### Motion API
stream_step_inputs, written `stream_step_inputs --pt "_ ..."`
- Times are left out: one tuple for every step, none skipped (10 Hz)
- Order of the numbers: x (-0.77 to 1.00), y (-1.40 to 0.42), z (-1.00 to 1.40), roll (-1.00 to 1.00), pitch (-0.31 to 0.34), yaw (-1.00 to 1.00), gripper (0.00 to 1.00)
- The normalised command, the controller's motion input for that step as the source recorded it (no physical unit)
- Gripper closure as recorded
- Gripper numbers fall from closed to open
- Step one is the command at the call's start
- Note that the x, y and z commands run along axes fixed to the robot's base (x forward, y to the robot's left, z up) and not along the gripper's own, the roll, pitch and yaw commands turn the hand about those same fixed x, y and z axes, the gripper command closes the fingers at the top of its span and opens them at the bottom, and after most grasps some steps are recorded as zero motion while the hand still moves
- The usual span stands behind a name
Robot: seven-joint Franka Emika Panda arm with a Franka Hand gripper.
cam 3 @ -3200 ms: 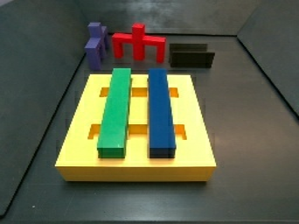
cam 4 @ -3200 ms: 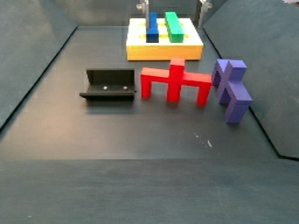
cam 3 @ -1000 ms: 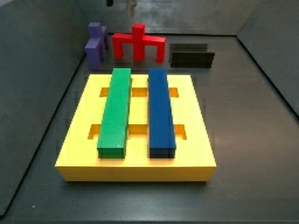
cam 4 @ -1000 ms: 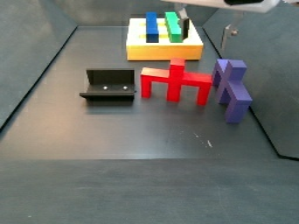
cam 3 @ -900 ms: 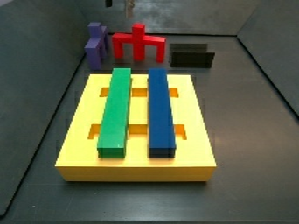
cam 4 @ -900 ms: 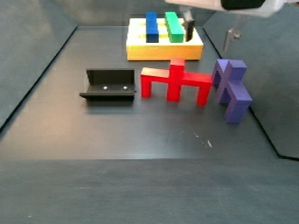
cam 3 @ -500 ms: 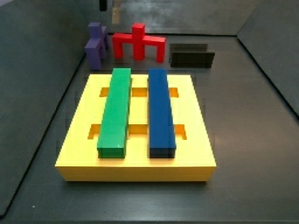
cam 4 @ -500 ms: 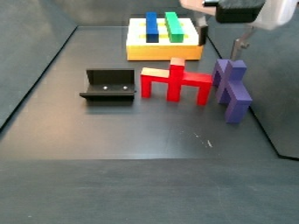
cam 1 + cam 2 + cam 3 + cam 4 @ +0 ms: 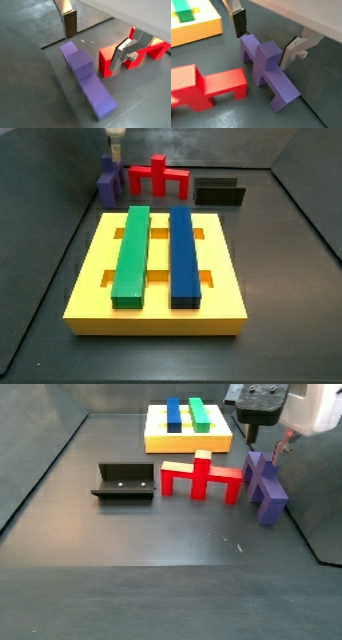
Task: Pick up the purple object. Move up. Move to above the board. Insert the purple object.
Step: Pick up the purple object.
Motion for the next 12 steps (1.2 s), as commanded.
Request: stream_step_inputs --pt "-0.26 0.00 -0.09 -0.01 -0.017 -0.90 0.00" --pt "-0.27 0.00 -0.13 -0.01 -0.031 -0.89 0.00" --pt "-0.27 0.00 -0.15 -0.04 -0.037 -0.88 0.00" --pt "-0.33 0.00 -0.10 -0.06 -0.036 -0.82 0.00" --pt "-0.40 0.17 -0.08 0.00 -0.040 -0.27 0.00" --pt "-0.12 0.19 -0.17 0.00 -0.033 0.00 0.00" --pt "0.05 0.06 -0.11 0.00 0.000 0.18 0.00" --pt "0.12 0.00 -0.12 0.00 0.000 0.15 0.00" --pt "0.25 0.00 -0.15 0.00 0.000 0.23 0.00" --pt "0.28 0.00 -0.14 0.00 0.000 0.15 0.00" --pt "0.14 0.00 -0.14 0.00 0.000 0.00 0.00" --pt "0.00 0.00 -0.16 0.00 0.000 -0.09 0.00"
